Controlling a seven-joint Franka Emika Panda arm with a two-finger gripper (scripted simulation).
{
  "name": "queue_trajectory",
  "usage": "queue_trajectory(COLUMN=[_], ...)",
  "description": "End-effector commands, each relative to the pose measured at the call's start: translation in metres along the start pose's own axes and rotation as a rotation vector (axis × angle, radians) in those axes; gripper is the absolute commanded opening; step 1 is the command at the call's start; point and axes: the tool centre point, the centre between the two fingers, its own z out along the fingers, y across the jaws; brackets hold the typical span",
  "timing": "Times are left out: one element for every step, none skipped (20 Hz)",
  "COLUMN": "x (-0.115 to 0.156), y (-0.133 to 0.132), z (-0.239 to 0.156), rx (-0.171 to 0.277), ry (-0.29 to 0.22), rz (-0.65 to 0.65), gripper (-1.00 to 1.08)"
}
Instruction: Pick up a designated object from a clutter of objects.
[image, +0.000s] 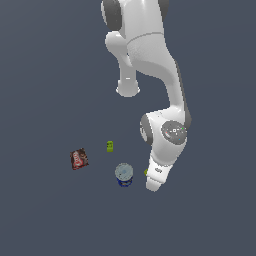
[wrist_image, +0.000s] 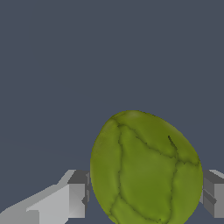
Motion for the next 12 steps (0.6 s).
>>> queue_trajectory(x=[0.0004, 0.0004, 0.0004, 0.0004, 0.0004, 0.0000, -0.0002, -0.0005, -0.0012, -0.0020, -0.0031, -0.0045], y=[-0.0004, -0.0004, -0.0004, -0.0004, -0.0004, 0.0001, 0.0000, -0.0002, -0.0005, -0.0010, -0.0016, -0.0023], z=[0.0006, 0.0006, 0.0006, 0.0006, 0.0006, 0.0001, -0.0001, -0.0005, -0.0012, -0.0023, -0.0036, -0.0052], rx=[0.001, 0.001, 0.001, 0.001, 0.001, 0.000, 0.000, 0.000, 0.000, 0.000, 0.000, 0.000], ry=[0.000, 0.000, 0.000, 0.000, 0.000, 0.000, 0.000, 0.000, 0.000, 0.000, 0.000, 0.000], rz=[-0.001, -0.001, -0.001, -0.001, -0.001, 0.000, 0.000, 0.000, 0.000, 0.000, 0.000, 0.000], gripper=[-1.00, -1.00, -1.00, -1.00, -1.00, -1.00, -1.00, -1.00, -1.00, -1.00, -1.00, -1.00])
